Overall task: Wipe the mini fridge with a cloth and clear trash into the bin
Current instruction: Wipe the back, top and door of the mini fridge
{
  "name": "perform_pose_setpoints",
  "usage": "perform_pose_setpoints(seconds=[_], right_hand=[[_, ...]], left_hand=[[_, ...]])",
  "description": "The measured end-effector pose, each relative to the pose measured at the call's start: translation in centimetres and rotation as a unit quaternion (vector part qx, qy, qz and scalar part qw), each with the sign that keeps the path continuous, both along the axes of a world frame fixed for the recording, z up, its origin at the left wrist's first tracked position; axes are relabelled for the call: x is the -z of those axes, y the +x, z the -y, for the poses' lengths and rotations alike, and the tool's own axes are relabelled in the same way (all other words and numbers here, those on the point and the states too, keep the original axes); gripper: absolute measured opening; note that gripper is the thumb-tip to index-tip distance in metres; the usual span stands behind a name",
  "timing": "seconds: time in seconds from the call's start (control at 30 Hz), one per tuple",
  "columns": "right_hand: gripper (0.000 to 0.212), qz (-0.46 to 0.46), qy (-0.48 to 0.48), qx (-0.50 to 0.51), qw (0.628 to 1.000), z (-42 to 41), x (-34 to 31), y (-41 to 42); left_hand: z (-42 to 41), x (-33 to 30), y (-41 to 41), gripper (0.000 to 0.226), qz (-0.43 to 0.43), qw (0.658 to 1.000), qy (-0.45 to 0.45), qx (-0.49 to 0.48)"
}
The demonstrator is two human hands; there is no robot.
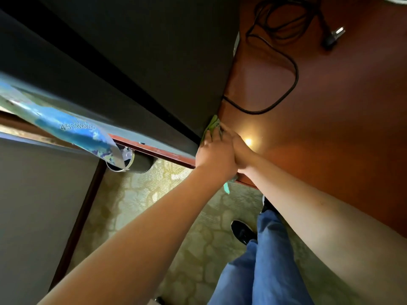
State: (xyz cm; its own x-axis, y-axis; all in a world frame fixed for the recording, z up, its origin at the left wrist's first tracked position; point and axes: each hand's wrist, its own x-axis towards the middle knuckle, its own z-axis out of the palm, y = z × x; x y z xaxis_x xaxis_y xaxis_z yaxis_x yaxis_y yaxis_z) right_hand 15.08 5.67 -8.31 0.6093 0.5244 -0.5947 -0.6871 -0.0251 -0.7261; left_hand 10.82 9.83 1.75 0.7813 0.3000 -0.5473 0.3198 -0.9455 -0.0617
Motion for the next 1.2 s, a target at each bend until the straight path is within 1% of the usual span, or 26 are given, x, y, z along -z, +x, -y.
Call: perform_pose_setpoints(seconds=[0.07,0.13,0.2,0.27,0.43,0.57,0.7,0.9,1.1,1.2], right_hand=[[0.048,-0.010,-0.007,0.011,1.000,-0.1,0.0,-1.1],[0.042,-0.016,-0.012,0.027,0.999,-0.4,-0.9,-1.5],[0.040,-0.004,-0.019,0.023,1.000,-0.4,-2.5,-1.6],[0.039,-0.002,-0.013,0.017,1.000,-0.3,-4.0,-1.8],[0.035,0.041,-0.012,0.016,0.999,0.0,-9.7,-1.3],[0.043,0.051,0.027,-0.012,0.998,0.1,-14.9,-0.4],[0.039,0.089,0.025,-0.024,0.995,0.0,-20.4,0.3],[0.037,0.162,-0.002,-0.042,0.986,-0.5,-27.0,0.8],[0.038,0.197,0.022,-0.036,0.980,-0.5,-32.8,1.2],[0.039,0.218,0.029,-0.030,0.975,-0.3,-35.3,1.2]], left_hand=[[-0.4,0.2,-1.1,0.101,0.003,1.000,-0.015,-0.009],[-0.8,-0.6,-1.7,0.091,0.008,0.999,-0.039,-0.018],[-1.1,-1.9,-2.1,0.084,0.011,0.998,-0.051,-0.023],[-1.2,-3.6,-2.4,0.082,0.018,0.998,-0.053,-0.021],[-0.4,-9.2,-2.6,0.088,0.043,0.998,-0.030,-0.021],[-0.1,-14.7,-2.7,0.096,0.074,0.997,-0.014,-0.020],[-0.3,-20.0,-3.1,0.092,0.111,0.993,-0.028,-0.019],[-0.5,-26.6,-3.9,0.087,0.147,0.989,-0.016,-0.002],[-0.3,-32.5,-4.5,0.100,0.161,0.987,-0.007,0.020],[-0.3,-34.7,-4.4,0.098,0.176,0.984,0.006,0.028]])
